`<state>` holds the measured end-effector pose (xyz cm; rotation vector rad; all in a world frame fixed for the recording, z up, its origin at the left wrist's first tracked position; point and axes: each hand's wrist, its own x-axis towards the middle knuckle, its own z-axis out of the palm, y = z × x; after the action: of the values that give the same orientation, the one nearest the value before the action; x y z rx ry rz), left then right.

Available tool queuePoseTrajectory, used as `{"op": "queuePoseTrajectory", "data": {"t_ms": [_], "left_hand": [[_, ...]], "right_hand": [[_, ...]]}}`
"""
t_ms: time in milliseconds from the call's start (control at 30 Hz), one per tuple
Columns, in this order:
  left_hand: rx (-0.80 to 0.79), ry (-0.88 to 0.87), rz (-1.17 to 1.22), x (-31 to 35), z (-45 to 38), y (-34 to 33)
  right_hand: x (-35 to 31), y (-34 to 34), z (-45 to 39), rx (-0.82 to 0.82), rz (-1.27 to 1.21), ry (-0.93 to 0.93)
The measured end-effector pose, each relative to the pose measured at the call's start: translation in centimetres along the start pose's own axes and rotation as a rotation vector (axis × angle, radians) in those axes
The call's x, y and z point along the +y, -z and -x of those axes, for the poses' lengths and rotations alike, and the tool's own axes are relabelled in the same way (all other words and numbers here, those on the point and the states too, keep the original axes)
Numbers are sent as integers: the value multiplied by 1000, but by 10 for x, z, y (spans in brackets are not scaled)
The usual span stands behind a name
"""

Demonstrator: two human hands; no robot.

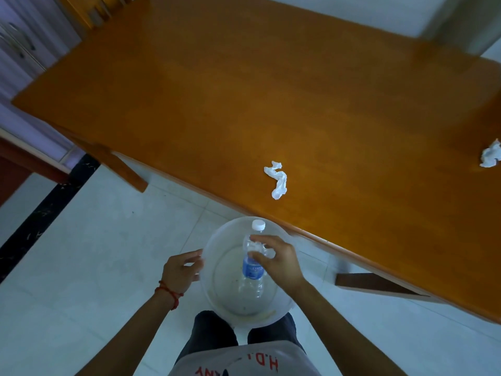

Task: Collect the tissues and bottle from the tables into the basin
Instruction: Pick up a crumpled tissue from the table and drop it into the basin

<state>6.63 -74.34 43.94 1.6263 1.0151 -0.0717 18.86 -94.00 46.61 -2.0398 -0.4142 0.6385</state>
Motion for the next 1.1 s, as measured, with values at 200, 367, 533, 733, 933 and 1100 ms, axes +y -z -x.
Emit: {"op": "queuePoseTrajectory", "data": {"t_ms": [200, 367, 533, 733, 933, 1100], "left_hand": [[9, 10, 5, 1, -1, 1], [18, 10, -25, -1, -1, 4], [28, 17, -17, -3, 1, 6], [39, 11, -12, -3, 4, 9], [41, 11, -9, -1, 5, 9], [48, 7, -2, -1, 6, 8]], "right_hand": [[0, 4, -10, 56, 64, 66], [-8, 31, -64, 298, 37, 72], [-8, 49, -121, 312, 129, 6], [0, 50, -146, 235, 303, 9], [4, 46, -135, 261, 308, -6], [-11, 41, -106, 349, 109, 36]]}}
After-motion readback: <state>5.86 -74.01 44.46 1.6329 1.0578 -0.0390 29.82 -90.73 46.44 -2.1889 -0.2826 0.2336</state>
